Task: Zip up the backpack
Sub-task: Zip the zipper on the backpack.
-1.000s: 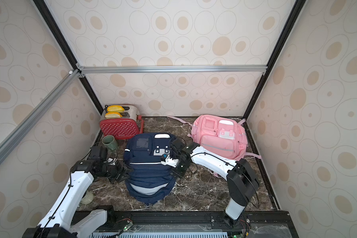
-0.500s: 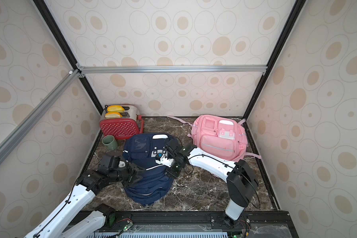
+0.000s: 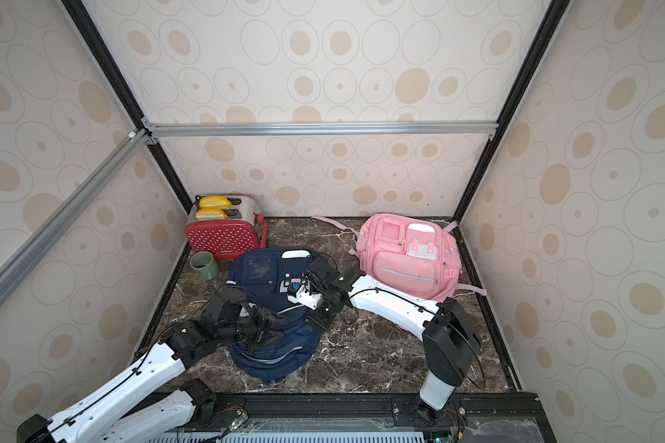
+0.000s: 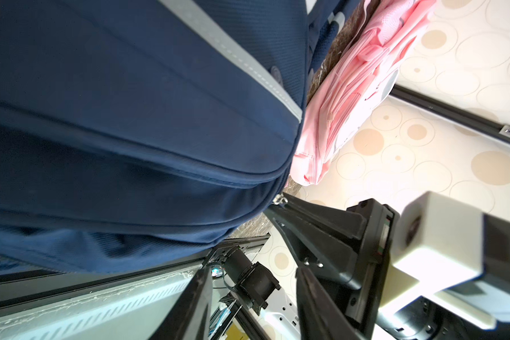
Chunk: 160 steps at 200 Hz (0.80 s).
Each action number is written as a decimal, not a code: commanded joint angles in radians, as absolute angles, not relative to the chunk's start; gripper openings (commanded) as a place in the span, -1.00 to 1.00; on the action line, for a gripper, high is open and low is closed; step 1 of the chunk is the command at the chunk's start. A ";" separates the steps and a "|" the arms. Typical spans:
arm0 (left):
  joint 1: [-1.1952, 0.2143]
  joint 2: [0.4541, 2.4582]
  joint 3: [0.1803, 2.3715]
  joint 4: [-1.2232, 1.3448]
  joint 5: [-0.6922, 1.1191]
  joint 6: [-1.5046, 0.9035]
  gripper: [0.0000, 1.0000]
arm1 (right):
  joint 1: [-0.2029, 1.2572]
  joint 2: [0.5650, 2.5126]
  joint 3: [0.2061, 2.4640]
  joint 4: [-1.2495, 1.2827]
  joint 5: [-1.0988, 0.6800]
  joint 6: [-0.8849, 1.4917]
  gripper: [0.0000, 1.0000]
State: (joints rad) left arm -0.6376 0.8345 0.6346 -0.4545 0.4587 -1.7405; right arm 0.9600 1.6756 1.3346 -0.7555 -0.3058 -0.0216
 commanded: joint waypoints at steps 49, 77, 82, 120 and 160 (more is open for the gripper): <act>-0.653 0.882 0.583 -0.307 0.364 -1.816 0.02 | 0.975 1.662 1.377 -0.673 -0.259 -0.001 -1.00; -0.652 0.939 0.582 -0.246 0.357 -1.807 0.00 | 0.986 1.652 1.362 -0.673 -0.264 -0.010 -1.00; -0.653 0.948 0.582 -0.245 0.360 -1.805 -0.01 | 0.987 1.650 1.362 -0.671 -0.264 -0.009 -1.00; -0.653 0.939 0.558 -0.256 0.336 -1.807 -0.14 | 0.994 1.635 1.362 -0.681 -0.261 -0.016 -1.00; -0.652 0.949 0.557 -0.327 0.317 -1.756 -0.24 | 1.004 1.613 1.368 -0.681 -0.289 -0.020 -1.00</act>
State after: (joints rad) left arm -0.6487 0.9386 0.5610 -0.3046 0.3885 -1.8023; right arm 0.9798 1.6707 1.3521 -0.7460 -0.2367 -0.0154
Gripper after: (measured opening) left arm 0.395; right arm 0.081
